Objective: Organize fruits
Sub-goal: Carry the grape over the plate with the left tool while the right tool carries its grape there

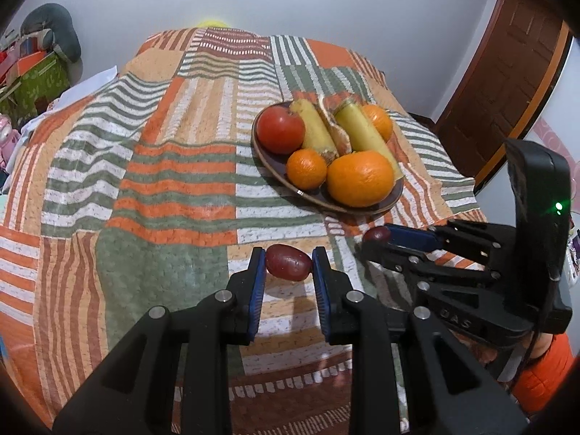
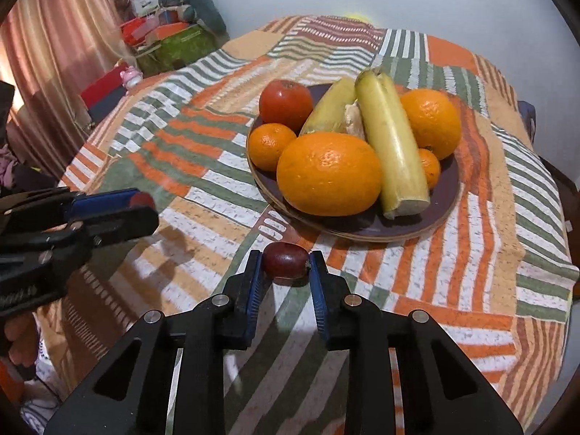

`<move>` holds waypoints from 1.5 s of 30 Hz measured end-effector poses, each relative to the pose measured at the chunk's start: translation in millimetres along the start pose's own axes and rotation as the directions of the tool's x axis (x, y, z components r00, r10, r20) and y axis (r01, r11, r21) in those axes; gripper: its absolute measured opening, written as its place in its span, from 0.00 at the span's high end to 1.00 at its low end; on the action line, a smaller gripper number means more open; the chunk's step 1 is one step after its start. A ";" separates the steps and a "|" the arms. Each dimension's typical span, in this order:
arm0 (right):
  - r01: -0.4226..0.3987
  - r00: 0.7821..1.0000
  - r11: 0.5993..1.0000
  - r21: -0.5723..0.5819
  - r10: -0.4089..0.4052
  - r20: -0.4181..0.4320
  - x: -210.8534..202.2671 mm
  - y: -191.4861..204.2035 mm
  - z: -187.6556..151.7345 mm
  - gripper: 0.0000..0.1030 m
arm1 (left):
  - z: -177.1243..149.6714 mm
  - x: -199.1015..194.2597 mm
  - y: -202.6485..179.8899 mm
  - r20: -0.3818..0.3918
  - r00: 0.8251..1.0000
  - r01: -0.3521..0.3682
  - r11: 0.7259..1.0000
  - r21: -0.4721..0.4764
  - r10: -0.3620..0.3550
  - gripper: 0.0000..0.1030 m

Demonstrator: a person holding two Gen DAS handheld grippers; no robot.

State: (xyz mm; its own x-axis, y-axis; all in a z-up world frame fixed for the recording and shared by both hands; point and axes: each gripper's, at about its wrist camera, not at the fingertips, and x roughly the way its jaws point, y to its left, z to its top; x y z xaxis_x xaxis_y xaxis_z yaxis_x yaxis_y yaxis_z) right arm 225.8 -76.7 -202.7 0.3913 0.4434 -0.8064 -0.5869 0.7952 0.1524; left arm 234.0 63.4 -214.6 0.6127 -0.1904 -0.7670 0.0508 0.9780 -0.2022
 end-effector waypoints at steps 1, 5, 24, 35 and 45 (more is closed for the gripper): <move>0.000 1.000 1.000 0.006 0.000 0.008 -3.6 -1.7 0.1 0.77 | 1.9 -1.5 -1.7 0.006 1.000 -0.001 1.000 0.004 0.001 0.75; 0.019 0.998 0.999 0.033 -0.021 0.061 -23.5 -14.2 5.4 0.77 | 13.8 -5.9 -10.8 0.029 1.000 -0.002 0.999 0.033 0.001 0.75; 0.082 0.966 0.992 0.099 -0.103 0.239 -56.8 -59.5 46.3 0.76 | 82.5 14.3 -49.8 0.110 0.993 0.025 0.989 0.145 -0.041 0.75; 0.039 0.979 0.998 0.055 -0.049 0.199 -19.9 -49.7 52.4 0.76 | 96.1 55.0 -37.4 0.050 0.998 0.033 0.992 0.123 -0.040 0.75; 0.026 0.984 0.999 0.040 -0.033 0.173 -4.3 -49.3 54.1 0.76 | 97.8 65.1 -29.9 0.041 0.999 0.030 0.992 0.120 -0.035 0.71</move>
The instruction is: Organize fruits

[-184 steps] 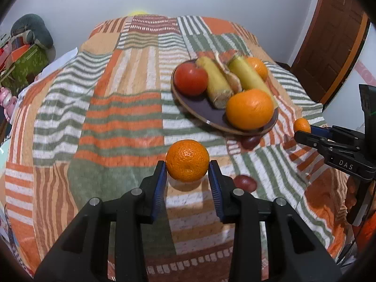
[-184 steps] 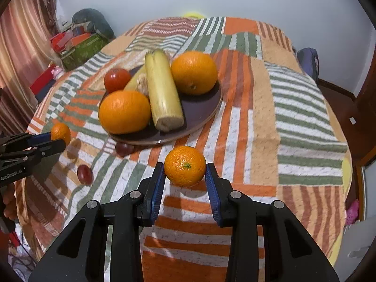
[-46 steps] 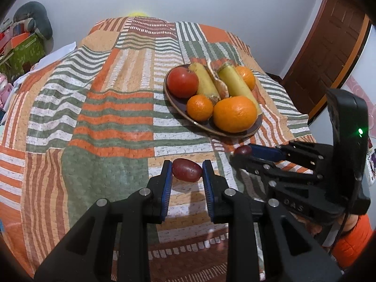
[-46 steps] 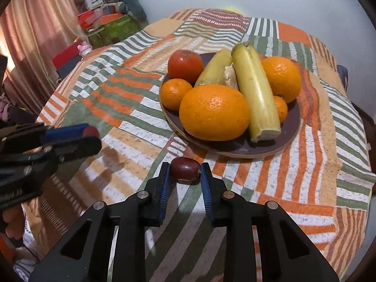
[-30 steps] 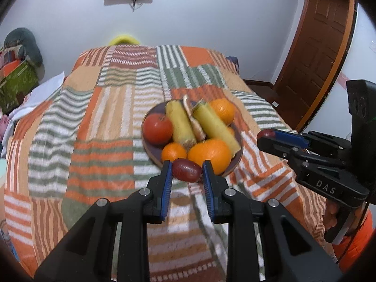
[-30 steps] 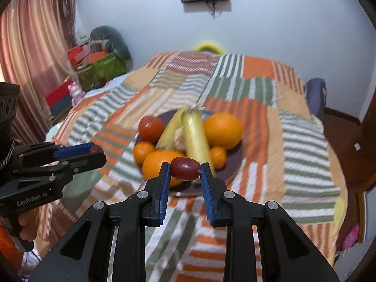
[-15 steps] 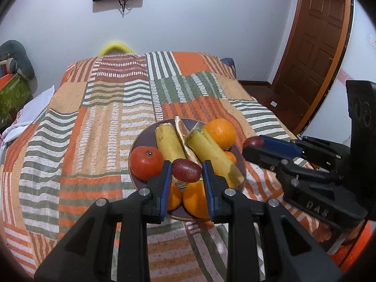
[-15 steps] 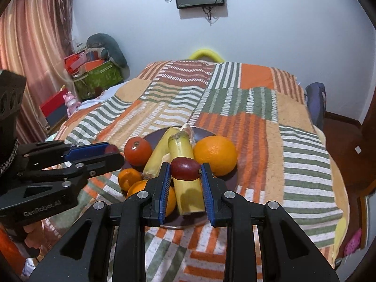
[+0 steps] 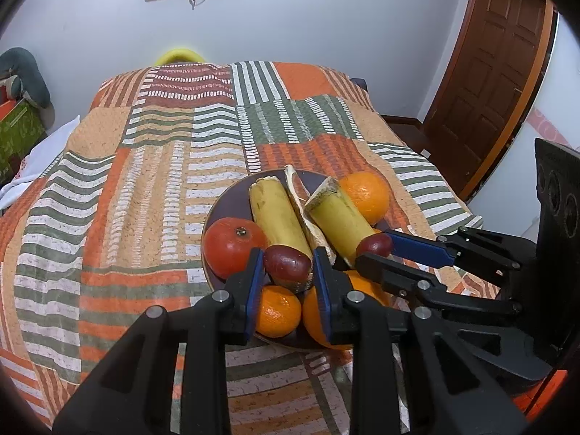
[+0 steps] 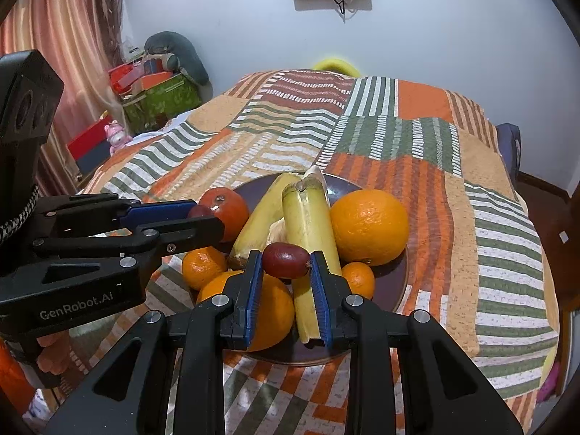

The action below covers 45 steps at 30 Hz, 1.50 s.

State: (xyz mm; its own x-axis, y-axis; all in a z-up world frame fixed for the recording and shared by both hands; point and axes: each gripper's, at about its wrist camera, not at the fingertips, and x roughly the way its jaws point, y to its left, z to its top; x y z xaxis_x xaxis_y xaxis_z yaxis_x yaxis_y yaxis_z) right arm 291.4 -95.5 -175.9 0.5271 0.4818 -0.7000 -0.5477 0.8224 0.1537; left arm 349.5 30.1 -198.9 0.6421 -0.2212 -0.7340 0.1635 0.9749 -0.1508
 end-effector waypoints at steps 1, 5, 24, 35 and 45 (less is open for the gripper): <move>-0.001 1.000 1.000 0.001 0.001 -0.001 -0.1 -0.2 0.0 0.76 | 0.0 0.4 0.9 -0.001 1.000 0.003 1.000 -0.005 -0.003 0.70; 0.000 1.000 1.000 0.003 0.000 -0.005 -0.9 -0.6 -0.8 0.59 | 1.3 -2.3 1.5 0.002 1.000 0.009 1.000 -0.019 -0.009 0.66; 0.068 0.941 0.997 0.025 -0.073 0.330 -171.7 24.4 23.6 0.58 | 5.4 -192.3 -49.0 0.382 0.919 -0.103 0.995 0.005 0.093 0.66; 0.099 0.831 0.995 0.018 -0.093 0.548 -285.8 71.8 10.2 0.57 | -23.4 -313.0 -89.7 0.585 0.804 -0.146 0.989 0.016 0.110 0.44; 0.132 0.804 0.991 0.027 -0.123 0.581 -295.8 87.4 -5.2 0.26 | -44.9 -338.2 -102.7 0.620 0.773 -0.172 0.985 0.005 0.132 0.11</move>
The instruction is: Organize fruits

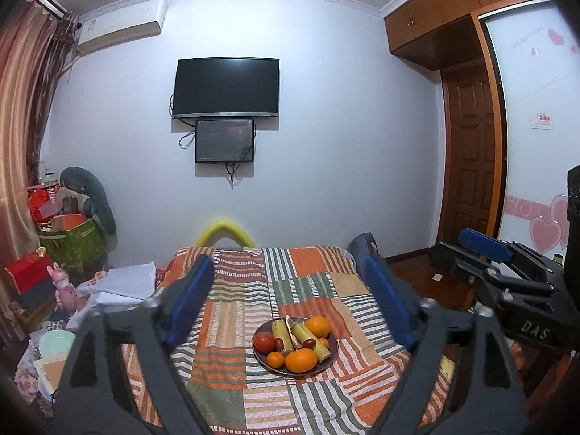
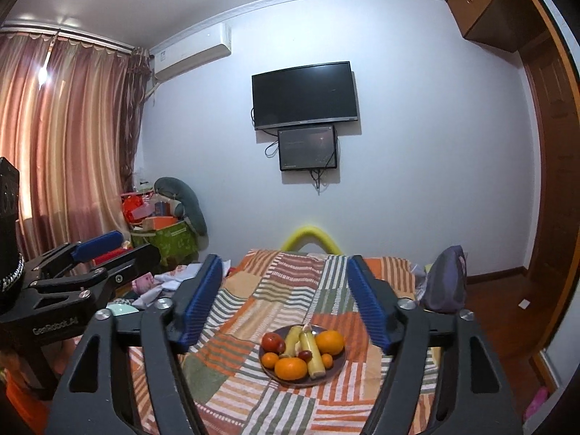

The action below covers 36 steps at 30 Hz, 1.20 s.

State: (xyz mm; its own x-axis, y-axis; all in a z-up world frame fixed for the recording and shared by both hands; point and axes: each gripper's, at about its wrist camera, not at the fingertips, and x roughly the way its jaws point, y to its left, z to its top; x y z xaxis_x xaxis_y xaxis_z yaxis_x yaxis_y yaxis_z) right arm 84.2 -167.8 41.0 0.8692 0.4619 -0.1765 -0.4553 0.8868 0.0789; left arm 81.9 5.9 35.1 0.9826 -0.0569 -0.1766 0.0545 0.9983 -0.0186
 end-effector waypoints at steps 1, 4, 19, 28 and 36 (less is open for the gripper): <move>0.009 1.000 1.000 0.000 -0.009 0.006 -0.3 0.5 -0.6 0.23 | -0.8 -1.2 -0.4 0.001 1.000 0.001 1.000 -0.002 -0.001 0.10; 0.031 0.999 1.000 -0.006 -0.031 0.013 -3.0 2.4 -1.4 0.16 | -2.2 -5.6 -0.3 0.000 1.000 0.001 1.000 -0.006 -0.001 0.05; 0.085 0.996 0.996 -0.008 -0.085 0.014 -17.8 0.5 -11.1 0.00 | -9.7 -12.1 -1.5 -0.011 1.000 -0.017 1.000 -0.009 0.017 0.01; 0.087 0.996 0.996 -0.006 -0.086 0.013 -20.7 -0.4 -10.7 0.00 | -10.5 -12.4 -1.0 -0.012 1.000 -0.014 1.000 -0.011 0.014 0.00; 0.090 0.996 0.996 -0.005 -0.090 0.014 -22.1 0.0 -10.4 0.00 | -11.0 -12.5 -1.7 -0.013 1.000 -0.013 1.000 -0.007 0.013 0.00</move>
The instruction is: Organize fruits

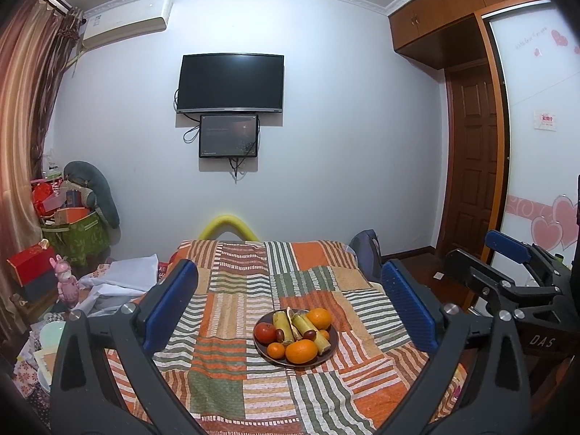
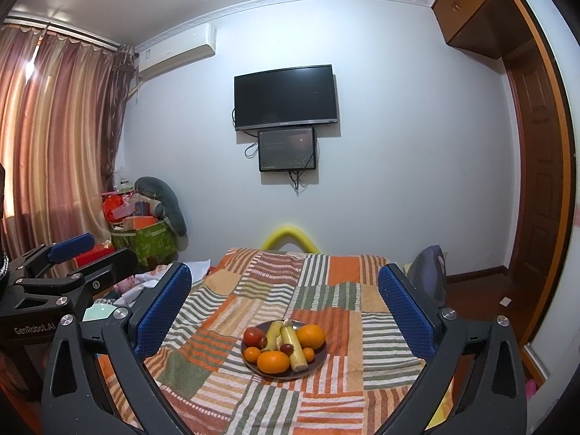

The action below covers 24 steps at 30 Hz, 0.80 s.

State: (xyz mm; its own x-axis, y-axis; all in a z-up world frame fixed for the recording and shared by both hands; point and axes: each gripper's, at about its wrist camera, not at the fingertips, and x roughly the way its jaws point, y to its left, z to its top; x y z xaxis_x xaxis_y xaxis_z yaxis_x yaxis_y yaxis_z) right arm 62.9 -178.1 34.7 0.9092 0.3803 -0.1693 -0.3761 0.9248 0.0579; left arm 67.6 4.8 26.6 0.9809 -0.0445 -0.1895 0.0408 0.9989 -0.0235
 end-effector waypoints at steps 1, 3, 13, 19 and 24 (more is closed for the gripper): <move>-0.001 1.000 1.000 0.002 0.001 -0.001 -0.9 -0.2 0.4 0.00 | -0.1 0.3 -0.5 0.000 1.000 0.000 1.000 0.002 0.000 0.00; -0.002 1.000 1.000 0.003 0.002 -0.001 -1.7 -0.2 0.2 0.00 | -0.7 0.8 -0.9 0.000 1.000 0.000 1.000 0.004 0.000 0.00; 0.000 1.000 1.000 0.006 0.000 -0.003 -2.5 -1.6 1.4 0.00 | -0.3 1.9 -1.8 -0.003 1.000 0.007 1.000 0.001 -0.007 0.00; 0.004 1.000 1.000 0.005 -0.004 -0.001 -2.9 -1.5 1.5 0.00 | -0.1 2.8 -0.8 -0.006 1.000 0.014 1.000 -0.007 -0.014 0.00; 0.001 1.000 1.000 0.006 -0.001 -0.002 -2.4 -2.0 1.1 0.00 | -2.6 5.4 -1.5 -0.019 1.000 0.022 1.000 0.003 -0.022 0.00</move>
State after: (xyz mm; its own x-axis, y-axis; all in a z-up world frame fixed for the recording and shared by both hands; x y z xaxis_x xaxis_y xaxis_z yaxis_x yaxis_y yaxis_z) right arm 61.7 -180.9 36.1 0.9094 0.3791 -0.1712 -0.3737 0.9253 0.0639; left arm 72.4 3.0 23.1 0.9759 -0.0664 -0.2077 0.0626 0.9977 -0.0246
